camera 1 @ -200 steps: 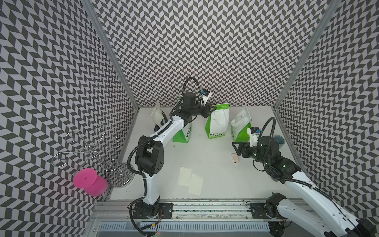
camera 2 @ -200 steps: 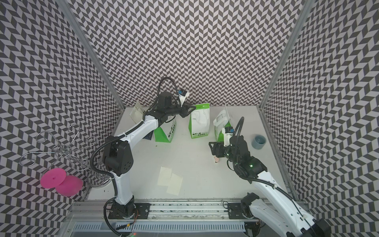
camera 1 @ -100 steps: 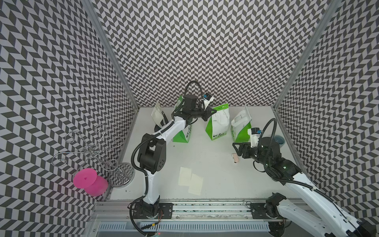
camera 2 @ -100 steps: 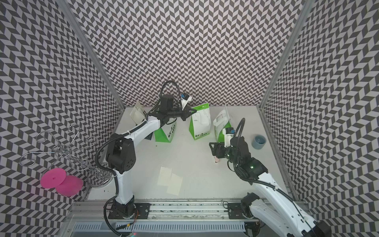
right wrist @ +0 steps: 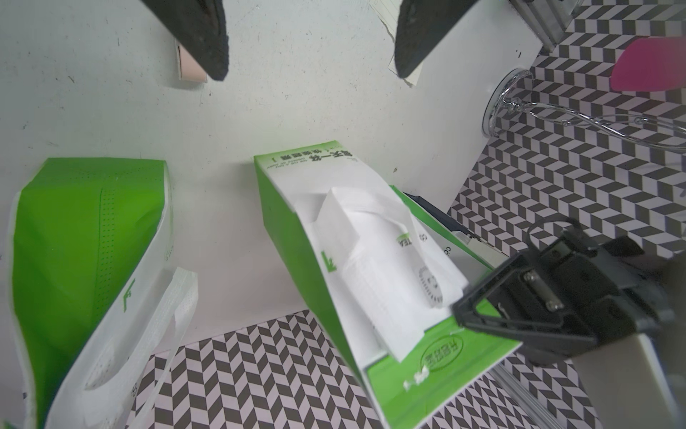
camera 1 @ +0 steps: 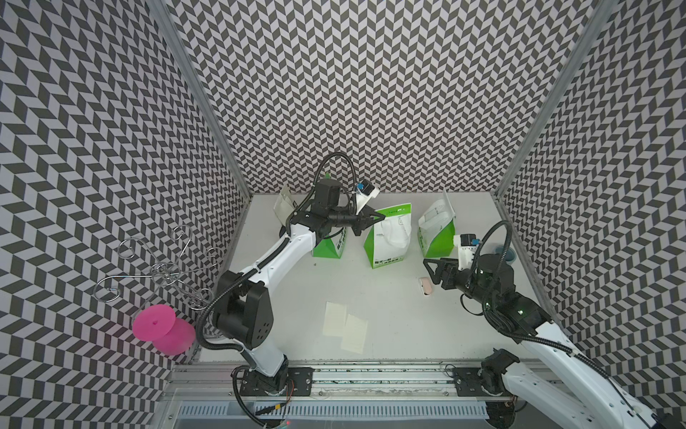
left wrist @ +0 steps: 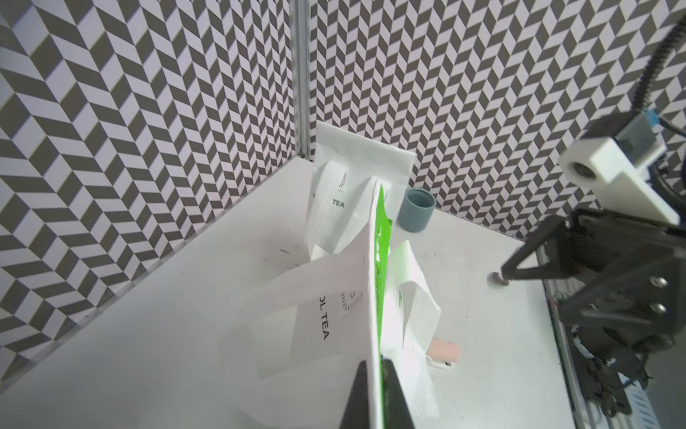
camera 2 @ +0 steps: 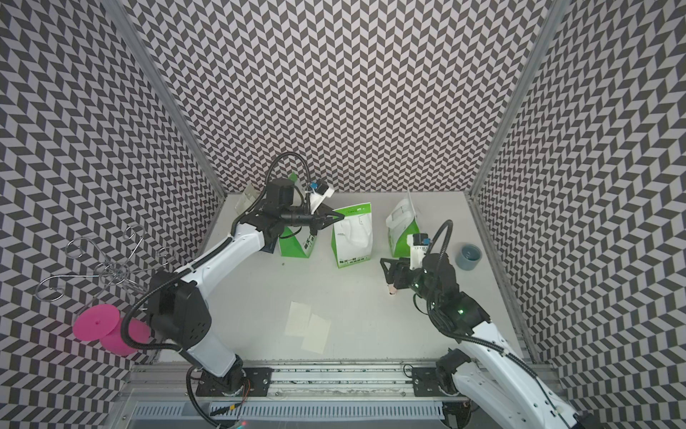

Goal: Staple the receipts to the bags
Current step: Move the takeout bag to the center of the board, then pick up the receipt from the center of the board.

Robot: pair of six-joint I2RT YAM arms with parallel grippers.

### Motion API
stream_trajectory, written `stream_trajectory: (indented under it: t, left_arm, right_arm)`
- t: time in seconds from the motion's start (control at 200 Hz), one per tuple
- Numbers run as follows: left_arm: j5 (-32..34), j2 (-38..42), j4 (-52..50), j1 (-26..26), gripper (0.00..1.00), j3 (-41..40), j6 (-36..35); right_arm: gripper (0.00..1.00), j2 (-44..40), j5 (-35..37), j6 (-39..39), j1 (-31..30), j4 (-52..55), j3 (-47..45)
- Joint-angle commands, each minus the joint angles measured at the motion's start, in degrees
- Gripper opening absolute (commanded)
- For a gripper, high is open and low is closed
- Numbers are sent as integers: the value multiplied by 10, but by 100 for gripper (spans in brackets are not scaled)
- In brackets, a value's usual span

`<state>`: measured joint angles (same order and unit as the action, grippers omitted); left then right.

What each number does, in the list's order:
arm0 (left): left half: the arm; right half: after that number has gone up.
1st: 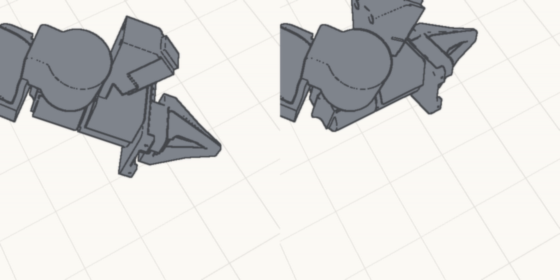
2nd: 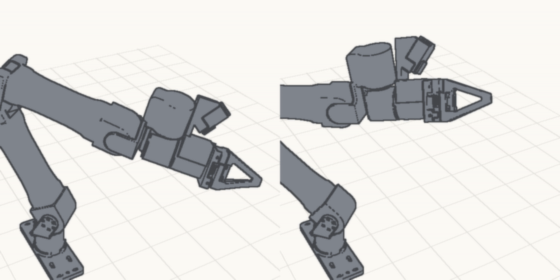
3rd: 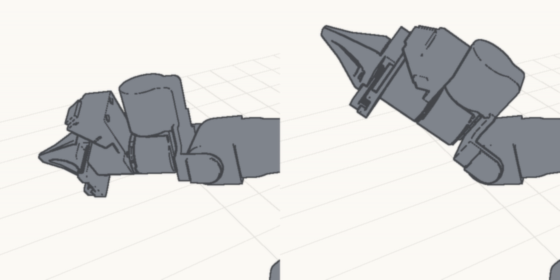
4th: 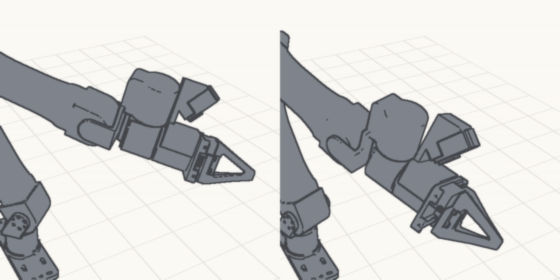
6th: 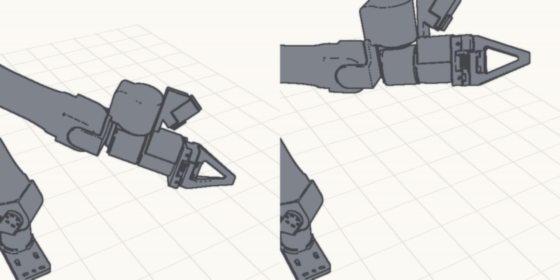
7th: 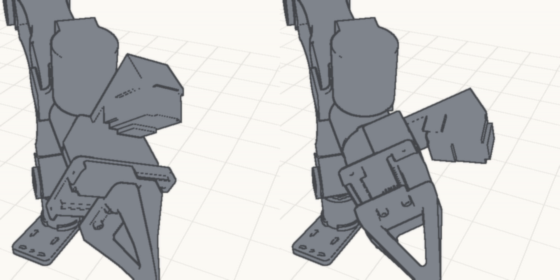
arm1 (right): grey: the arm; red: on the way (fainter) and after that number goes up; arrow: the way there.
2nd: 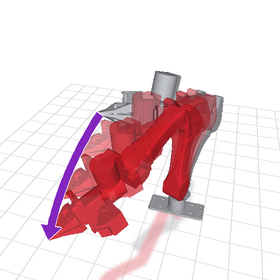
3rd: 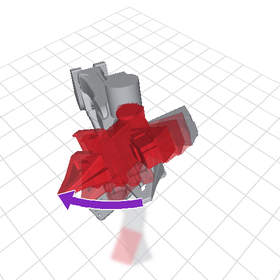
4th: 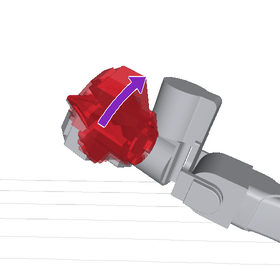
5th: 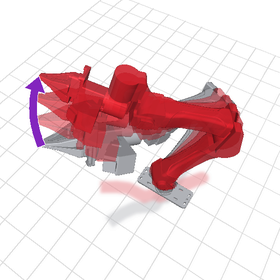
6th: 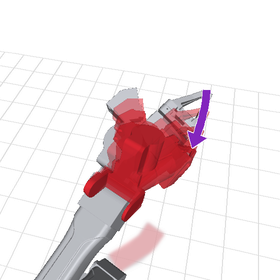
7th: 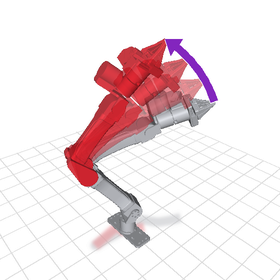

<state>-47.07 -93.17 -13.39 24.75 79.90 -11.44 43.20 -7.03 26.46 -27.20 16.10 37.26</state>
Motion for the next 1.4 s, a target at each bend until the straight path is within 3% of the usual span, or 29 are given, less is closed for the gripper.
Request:
stream_trajectory:
  t: [0.0, 0.13, 0.345, 0.401, 0.446, 0.491, 0.921, 0.996, 1.092, 1.277, 1.392]
  left_arm:
    - [7, 36, -30, 2, 0, -49, -27]
    - [26, 72, -10, 2, 0, -115, -25]
    - [56, 85, -16, 1, 0, -142, -20]
    - [69, 83, -24, 1, 14, -140, -17]
    - [75, 81, -31, 1, 32, -137, -17]
    - [80, 82, -33, 1, 42, -135, -13]
    - [120, 182, 13, 3, 76, -116, 48]
    - [146, 224, 21, 3, 82, -124, 66]
    - [147, 300, 41, 12, 99, -157, 98]
    - [335, 476, 131, 39, 100, -273, 235]
    - [363, 550, 152, 38, 100, -319, 290]
  right_arm:
    - [70, -16, -13, 8, -1, -43, -13]
    - [70, -22, -24, 9, 0, -49, -17]
    - [70, -28, -34, 8, -1, -46, -17]
    - [71, -31, -35, 8, -1, -46, -20]
    - [71, -34, -36, 9, -1, -47, -22]
    - [72, -35, -39, 8, -1, -47, -23]
    - [80, -33, -61, -9, -38, -38, -27]
    - [81, -27, -51, -13, -70, -33, -27]
    - [81, -19, -6, -11, -157, -34, -34]
    - [82, 30, 33, -8, -333, -89, -96]
    - [91, 104, 65, -6, -416, -153, -127]
